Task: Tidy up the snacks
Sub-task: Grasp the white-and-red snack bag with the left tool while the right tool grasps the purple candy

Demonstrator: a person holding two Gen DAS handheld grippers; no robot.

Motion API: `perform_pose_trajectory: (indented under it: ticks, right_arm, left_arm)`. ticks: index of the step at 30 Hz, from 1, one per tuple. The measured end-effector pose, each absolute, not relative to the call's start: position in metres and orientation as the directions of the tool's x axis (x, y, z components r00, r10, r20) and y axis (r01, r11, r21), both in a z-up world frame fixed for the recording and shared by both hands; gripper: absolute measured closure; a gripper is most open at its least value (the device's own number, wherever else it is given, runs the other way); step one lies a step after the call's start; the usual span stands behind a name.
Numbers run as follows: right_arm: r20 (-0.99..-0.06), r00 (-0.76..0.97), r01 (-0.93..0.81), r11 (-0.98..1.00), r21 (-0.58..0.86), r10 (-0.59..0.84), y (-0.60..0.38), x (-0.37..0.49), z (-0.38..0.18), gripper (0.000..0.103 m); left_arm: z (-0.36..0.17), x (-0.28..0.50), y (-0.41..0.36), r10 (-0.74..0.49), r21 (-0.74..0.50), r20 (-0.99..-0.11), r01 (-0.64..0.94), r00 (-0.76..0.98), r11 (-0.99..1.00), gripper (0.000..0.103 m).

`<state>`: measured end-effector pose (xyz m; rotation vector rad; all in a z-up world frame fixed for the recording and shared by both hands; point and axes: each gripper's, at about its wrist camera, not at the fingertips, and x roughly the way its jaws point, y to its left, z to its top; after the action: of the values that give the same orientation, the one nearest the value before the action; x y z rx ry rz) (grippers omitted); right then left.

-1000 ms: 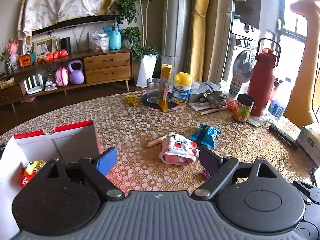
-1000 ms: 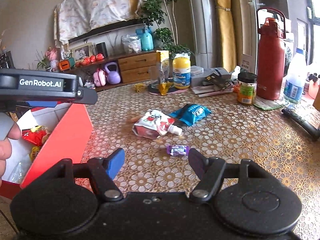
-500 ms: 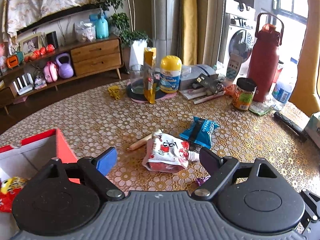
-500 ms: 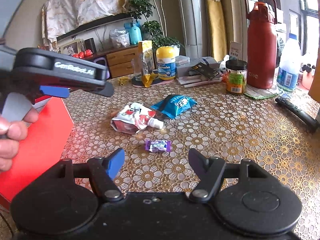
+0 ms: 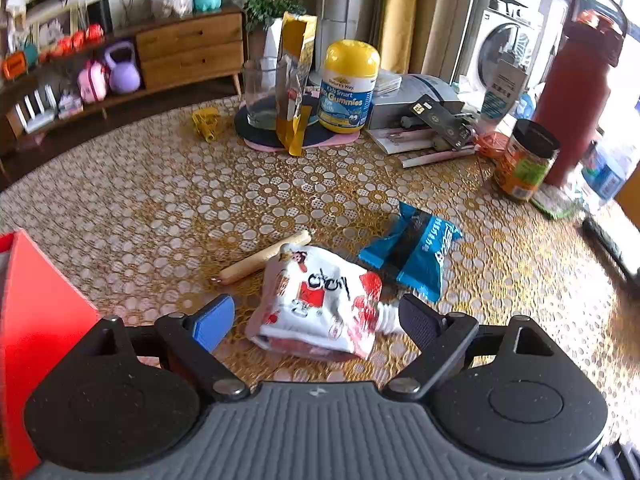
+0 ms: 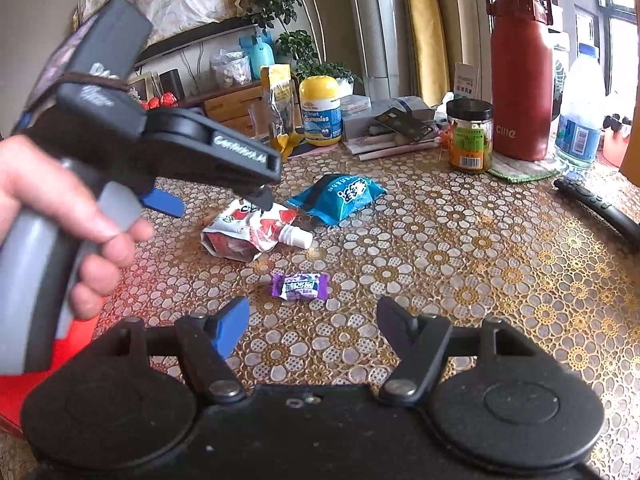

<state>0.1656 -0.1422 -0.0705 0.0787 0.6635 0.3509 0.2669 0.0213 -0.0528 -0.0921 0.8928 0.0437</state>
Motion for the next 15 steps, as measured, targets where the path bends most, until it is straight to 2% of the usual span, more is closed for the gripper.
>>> perform_pose_trajectory:
  ticks: [15]
  right_arm:
    - [-0.607, 0.715, -0.300, 0.936, 0.182, 0.347, -0.136, 0.183, -0.082, 0.031]
  left_arm:
    - [-0.079, 0.304, 0.017, 0.021, -0.042, -0.821, -0.096, 0.571, 0.994, 0.013]
